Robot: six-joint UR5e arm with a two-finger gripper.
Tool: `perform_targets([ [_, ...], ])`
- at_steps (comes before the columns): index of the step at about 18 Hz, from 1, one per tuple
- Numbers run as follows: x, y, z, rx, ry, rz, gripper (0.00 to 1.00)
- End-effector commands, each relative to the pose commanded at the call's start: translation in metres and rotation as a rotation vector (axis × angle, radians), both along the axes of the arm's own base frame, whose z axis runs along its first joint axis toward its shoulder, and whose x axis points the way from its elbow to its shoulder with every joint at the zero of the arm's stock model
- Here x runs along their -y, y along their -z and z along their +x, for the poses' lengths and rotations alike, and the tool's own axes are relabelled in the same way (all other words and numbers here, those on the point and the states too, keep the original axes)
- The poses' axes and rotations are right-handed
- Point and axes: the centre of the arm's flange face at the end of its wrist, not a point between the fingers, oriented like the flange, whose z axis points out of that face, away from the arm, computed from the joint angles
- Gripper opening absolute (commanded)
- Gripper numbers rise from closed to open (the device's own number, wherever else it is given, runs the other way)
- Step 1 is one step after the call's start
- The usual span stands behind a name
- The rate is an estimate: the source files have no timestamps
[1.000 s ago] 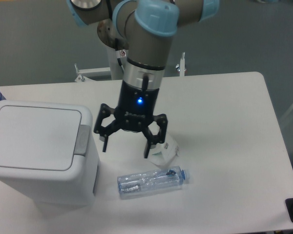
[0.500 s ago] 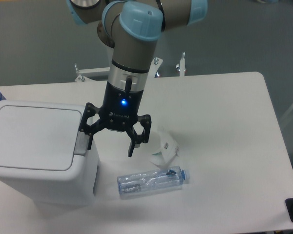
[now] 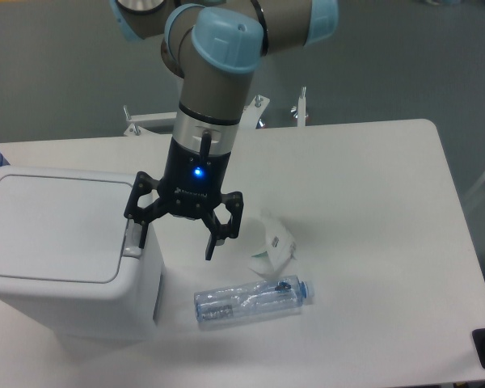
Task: Open the trash can
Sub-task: 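Lift the gripper upward, swinging the trash can lid open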
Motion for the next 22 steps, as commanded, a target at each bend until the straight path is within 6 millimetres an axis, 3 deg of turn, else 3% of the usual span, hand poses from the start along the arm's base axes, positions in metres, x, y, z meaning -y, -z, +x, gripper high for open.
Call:
perform_targets([
  [10, 0.002, -0.007, 0.002, -0.004, -0.002, 0.011, 1.00],
  [13, 0.005, -0.014, -0.008, -0.015, -0.016, 0.019, 1.00],
  [19, 0.035, -0.032, -0.073, -0.100, -0.082, 0.054, 1.00],
  [22, 0.052, -0.017, -0.107, -0.215, 0.013, 0.014, 1.00],
])
